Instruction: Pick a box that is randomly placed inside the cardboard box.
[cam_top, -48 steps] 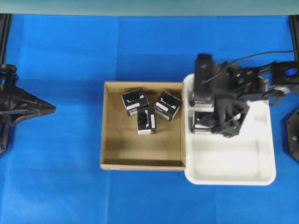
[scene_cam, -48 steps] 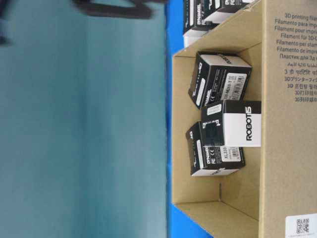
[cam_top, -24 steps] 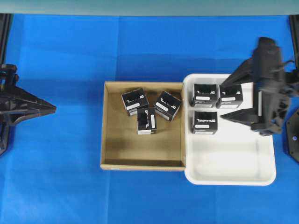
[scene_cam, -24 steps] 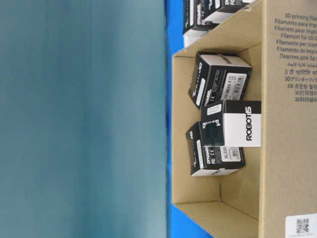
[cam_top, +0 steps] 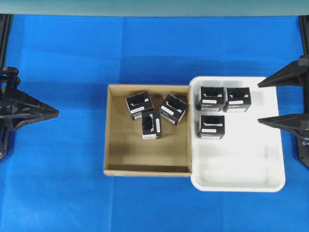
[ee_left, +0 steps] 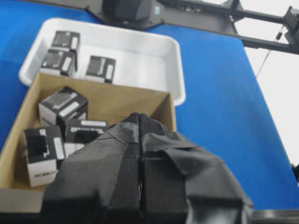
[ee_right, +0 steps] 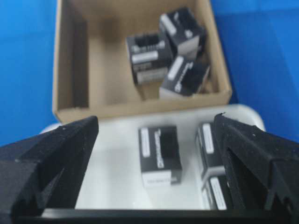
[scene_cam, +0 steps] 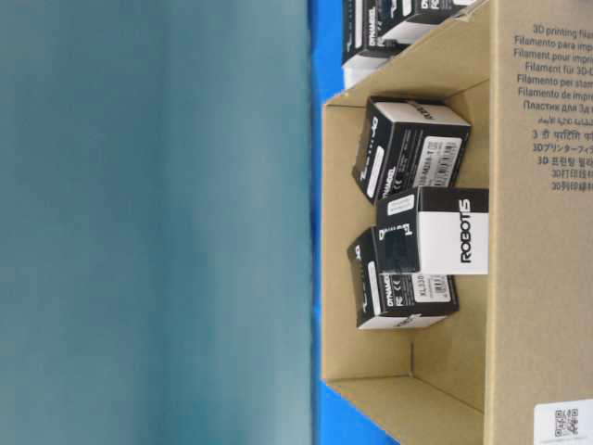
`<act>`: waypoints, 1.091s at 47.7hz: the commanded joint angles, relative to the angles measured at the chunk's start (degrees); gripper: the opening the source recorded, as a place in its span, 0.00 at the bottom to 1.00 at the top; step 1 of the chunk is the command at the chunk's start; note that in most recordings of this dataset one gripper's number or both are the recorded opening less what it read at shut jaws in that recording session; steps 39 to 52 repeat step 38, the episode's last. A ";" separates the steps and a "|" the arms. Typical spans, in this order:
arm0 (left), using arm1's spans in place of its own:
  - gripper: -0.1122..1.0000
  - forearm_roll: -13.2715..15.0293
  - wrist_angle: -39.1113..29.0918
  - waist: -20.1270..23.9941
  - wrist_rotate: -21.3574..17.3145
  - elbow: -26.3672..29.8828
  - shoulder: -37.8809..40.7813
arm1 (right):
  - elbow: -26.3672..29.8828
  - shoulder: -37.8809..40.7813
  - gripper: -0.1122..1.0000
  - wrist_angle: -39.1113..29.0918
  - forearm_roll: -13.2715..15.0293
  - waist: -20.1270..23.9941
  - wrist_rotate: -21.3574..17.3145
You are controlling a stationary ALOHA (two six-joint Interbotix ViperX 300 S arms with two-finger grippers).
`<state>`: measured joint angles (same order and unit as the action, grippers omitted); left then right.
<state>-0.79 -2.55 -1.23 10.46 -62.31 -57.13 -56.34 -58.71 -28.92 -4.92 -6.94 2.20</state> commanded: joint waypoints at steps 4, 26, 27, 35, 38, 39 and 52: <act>0.04 -0.18 0.26 -0.09 0.00 1.14 0.53 | -1.49 -4.13 0.97 3.87 -0.18 -0.18 -1.67; 0.04 -0.18 0.88 0.09 -0.09 1.93 -0.09 | -5.10 -10.99 0.97 5.10 -0.09 -0.44 -7.65; 0.04 -0.18 1.05 0.09 -0.09 2.11 -0.09 | -5.19 -11.07 0.97 5.10 -0.09 -0.44 -7.73; 0.04 -0.18 1.76 -0.18 -0.18 2.46 -0.35 | -5.71 -11.07 0.97 4.39 0.00 -0.44 -7.82; 0.04 -0.18 1.76 -0.18 -0.09 2.55 -0.35 | -5.98 -11.07 0.97 4.39 0.00 -0.44 -7.82; 0.04 -0.18 1.76 -0.18 -0.09 2.55 -0.35 | -5.98 -11.07 0.97 4.39 0.00 -0.44 -7.82; 0.04 -0.18 1.76 -0.18 -0.09 2.55 -0.35 | -5.98 -11.07 0.97 4.39 0.00 -0.44 -7.82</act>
